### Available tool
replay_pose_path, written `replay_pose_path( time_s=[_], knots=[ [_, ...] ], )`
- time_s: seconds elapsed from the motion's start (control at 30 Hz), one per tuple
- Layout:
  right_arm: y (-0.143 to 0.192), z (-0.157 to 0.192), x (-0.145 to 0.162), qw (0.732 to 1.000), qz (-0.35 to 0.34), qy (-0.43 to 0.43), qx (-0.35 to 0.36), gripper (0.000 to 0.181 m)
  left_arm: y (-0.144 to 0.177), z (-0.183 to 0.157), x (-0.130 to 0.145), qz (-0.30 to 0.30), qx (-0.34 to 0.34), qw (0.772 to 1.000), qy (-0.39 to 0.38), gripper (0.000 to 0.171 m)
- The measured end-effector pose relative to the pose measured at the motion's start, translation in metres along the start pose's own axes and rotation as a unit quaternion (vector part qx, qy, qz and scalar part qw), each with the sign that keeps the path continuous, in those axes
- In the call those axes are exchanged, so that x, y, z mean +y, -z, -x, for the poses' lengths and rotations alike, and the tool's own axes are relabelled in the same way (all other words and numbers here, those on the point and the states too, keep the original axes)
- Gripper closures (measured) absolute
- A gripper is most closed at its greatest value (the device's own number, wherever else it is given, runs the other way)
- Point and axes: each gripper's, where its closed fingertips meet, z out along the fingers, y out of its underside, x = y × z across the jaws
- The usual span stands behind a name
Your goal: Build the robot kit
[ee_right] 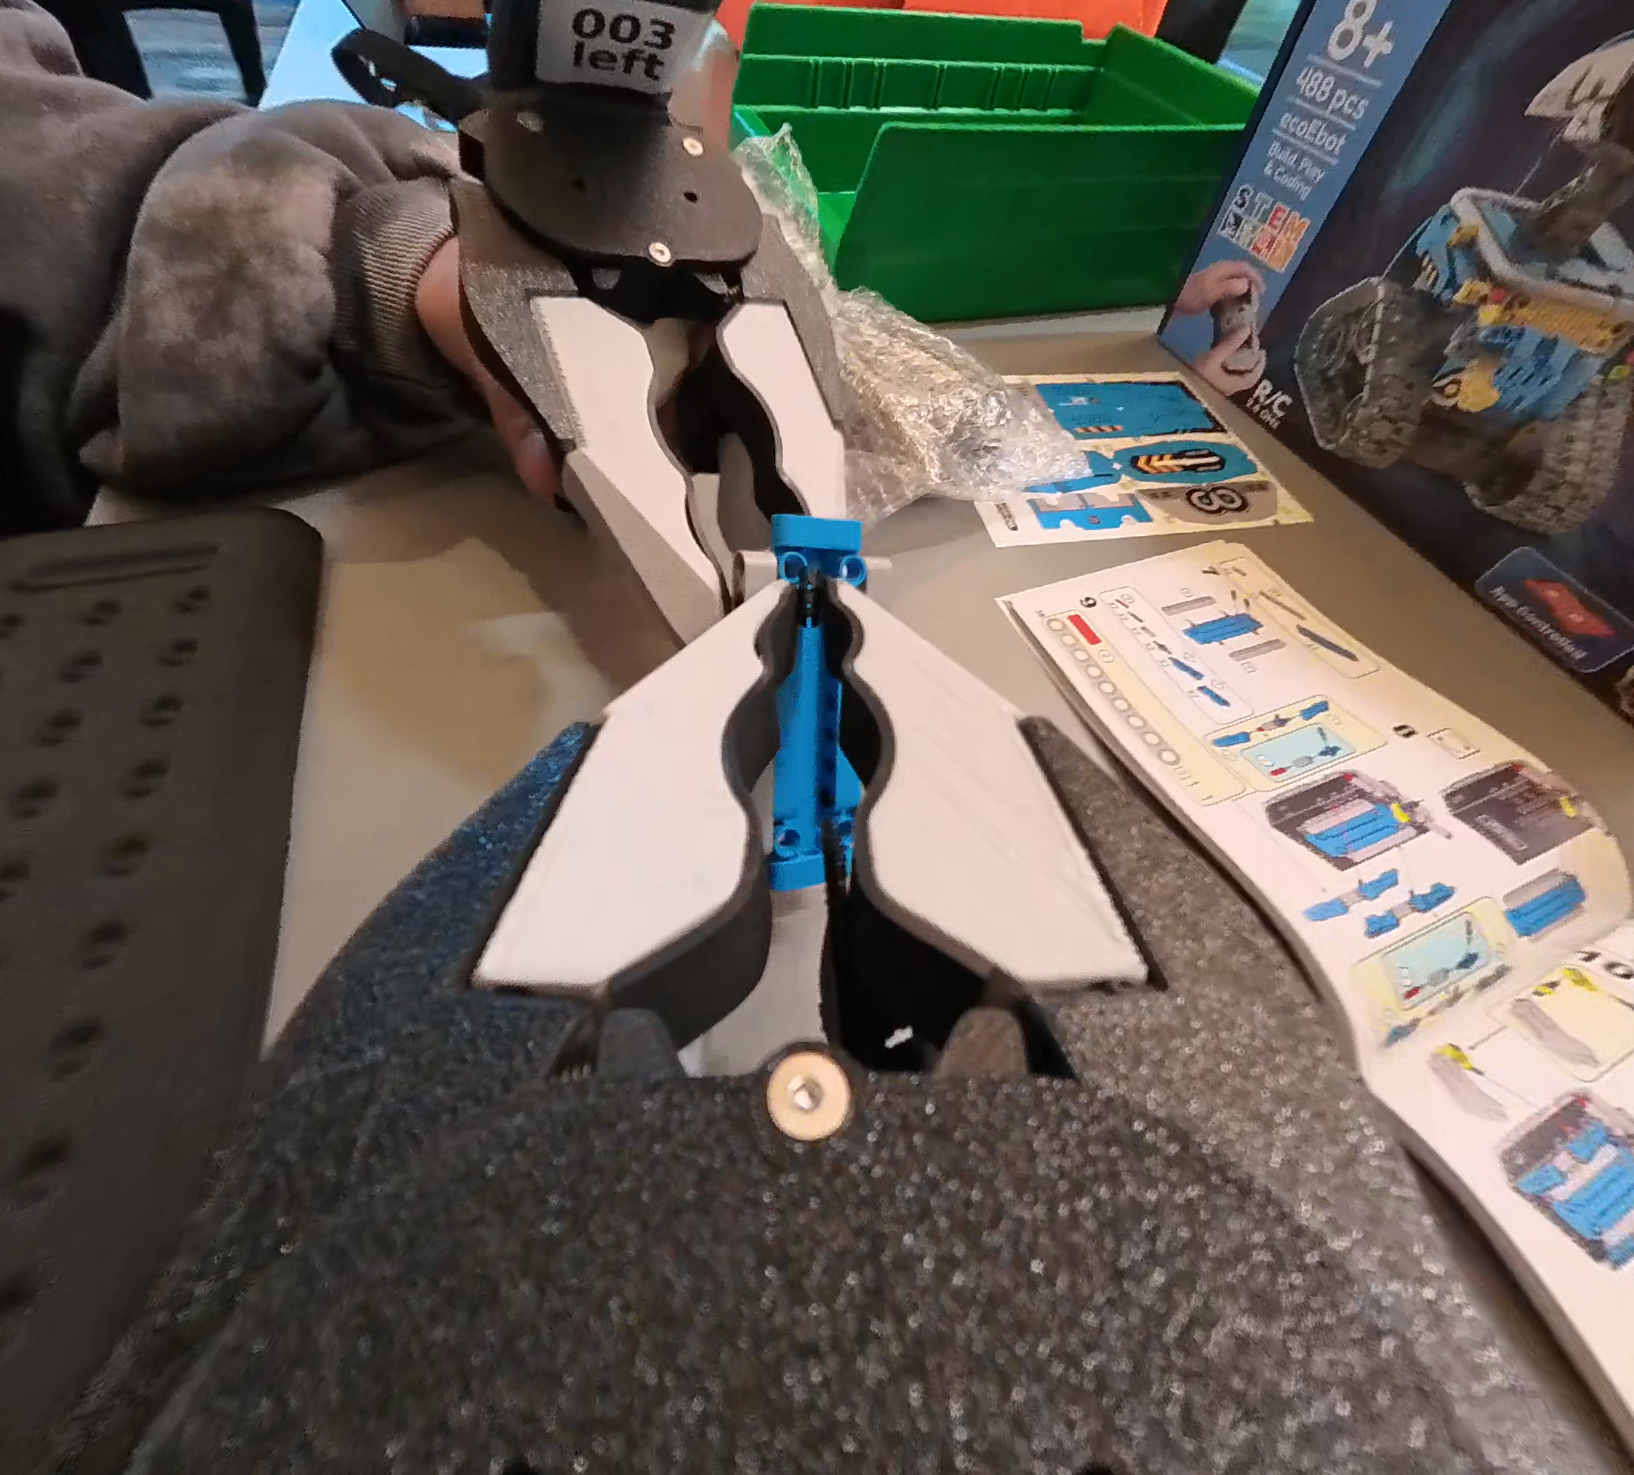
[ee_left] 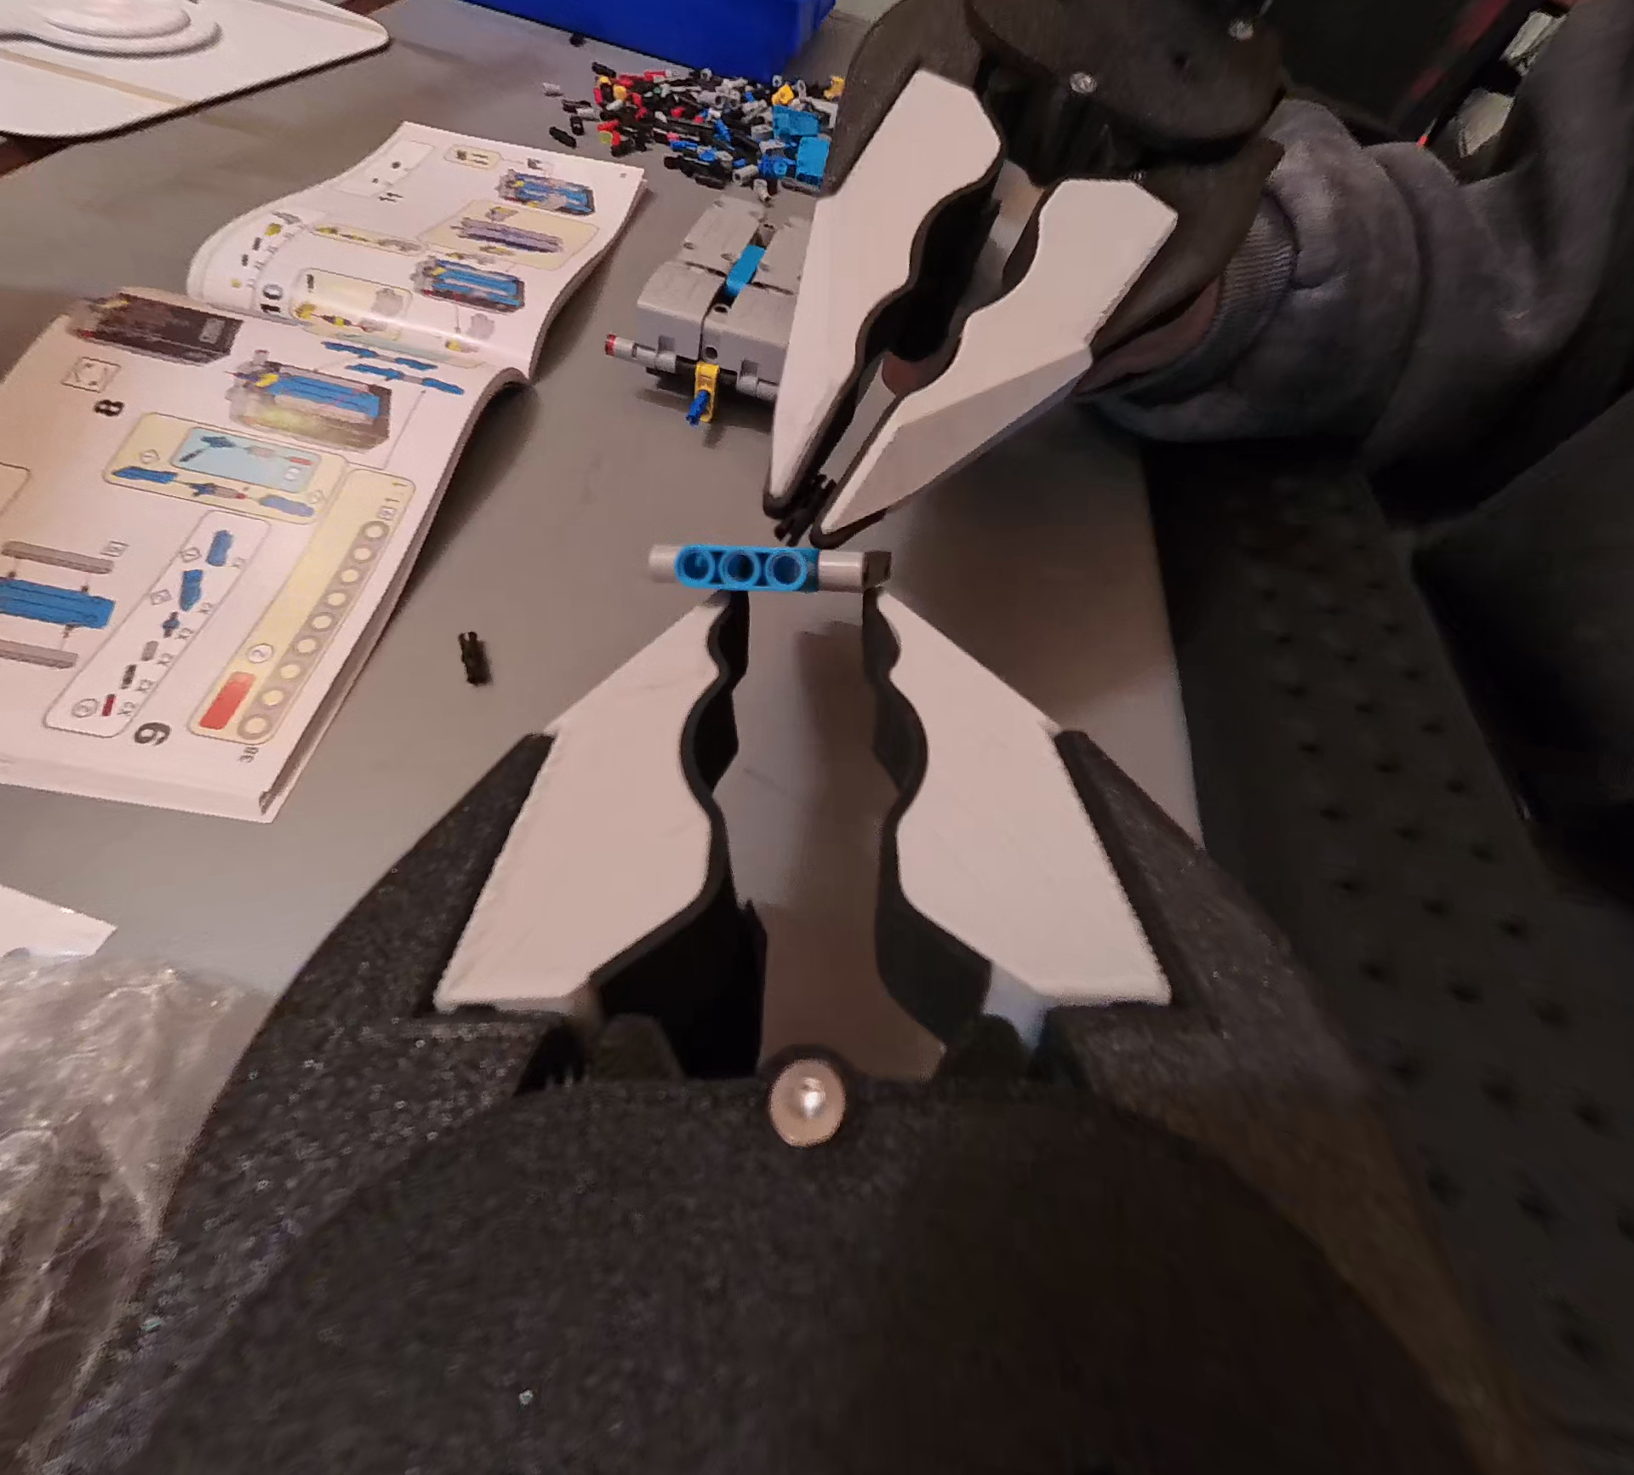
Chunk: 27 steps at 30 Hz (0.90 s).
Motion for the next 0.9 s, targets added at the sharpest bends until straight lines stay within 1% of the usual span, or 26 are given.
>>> replay_pose_path(
  time_s=[0.07, 0.2, 0.23, 0.27, 0.33, 0.37, 0.4, 0.43, 0.5, 0.53, 0.6, 0.67, 0.73, 0.83, 0.9],
  knots=[
    [-0.001, 0.002, 0.005, 1.000, 0.007, -0.022, -0.016, 0.178, -0.001, 0.002, 0.005, 0.014, -0.004, 1.000, -0.008, 0.143],
    [-0.004, 0.010, 0.016, 0.996, 0.022, -0.065, -0.059, 0.177, -0.004, 0.006, 0.018, 0.053, -0.032, 0.997, -0.056, 0.129],
    [-0.006, 0.011, 0.018, 0.995, 0.027, -0.067, -0.063, 0.177, -0.004, 0.005, 0.021, 0.063, -0.031, 0.996, -0.058, 0.129],
    [-0.007, 0.013, 0.020, 0.995, 0.030, -0.065, -0.068, 0.177, -0.005, 0.004, 0.024, 0.070, -0.025, 0.996, -0.057, 0.128],
    [-0.010, 0.026, 0.022, 0.993, 0.039, -0.057, -0.096, 0.177, -0.005, -0.003, 0.018, 0.054, -0.002, 0.998, -0.043, 0.126],
    [-0.011, 0.029, 0.022, 0.993, 0.039, -0.049, -0.100, 0.177, -0.005, -0.007, 0.021, 0.061, 0.011, 0.997, -0.042, 0.130],
    [-0.012, 0.026, 0.023, 0.995, 0.045, -0.036, -0.086, 0.177, -0.005, -0.008, 0.022, 0.065, 0.014, 0.997, -0.046, 0.139],
    [-0.012, 0.025, 0.023, 0.996, 0.044, -0.024, -0.079, 0.178, -0.005, -0.008, 0.022, 0.065, 0.013, 0.997, -0.048, 0.140],
    [-0.012, 0.027, 0.023, 0.995, 0.045, -0.028, -0.085, 0.177, -0.004, -0.015, 0.024, 0.067, 0.035, 0.996, -0.053, 0.154],
    [-0.011, 0.027, 0.022, 0.995, 0.044, -0.031, -0.086, 0.178, -0.004, -0.015, 0.024, 0.066, 0.034, 0.996, -0.053, 0.155],
    [-0.009, 0.021, 0.022, 0.996, 0.046, -0.022, -0.072, 0.177, -0.002, -0.008, 0.024, 0.070, 0.021, 0.996, -0.048, 0.163],
    [-0.003, 0.013, 0.020, 0.997, 0.040, -0.025, -0.054, 0.178, 0.003, 0.006, 0.025, 0.078, -0.010, 0.996, -0.043, 0.162],
    [0.006, -0.005, 0.021, 0.998, 0.043, -0.038, -0.015, 0.177, 0.011, 0.016, 0.020, 0.072, -0.028, 0.996, -0.032, 0.159],
    [0.018, -0.020, 0.035, 0.996, 0.076, -0.038, 0.024, 0.177, 0.017, 0.016, 0.020, 0.079, -0.019, 0.997, -0.016, 0.150],
    [0.022, -0.014, 0.047, 0.993, 0.108, -0.045, 0.010, 0.177, 0.015, 0.012, 0.023, 0.085, -0.013, 0.996, -0.026, 0.149]
  ],
)
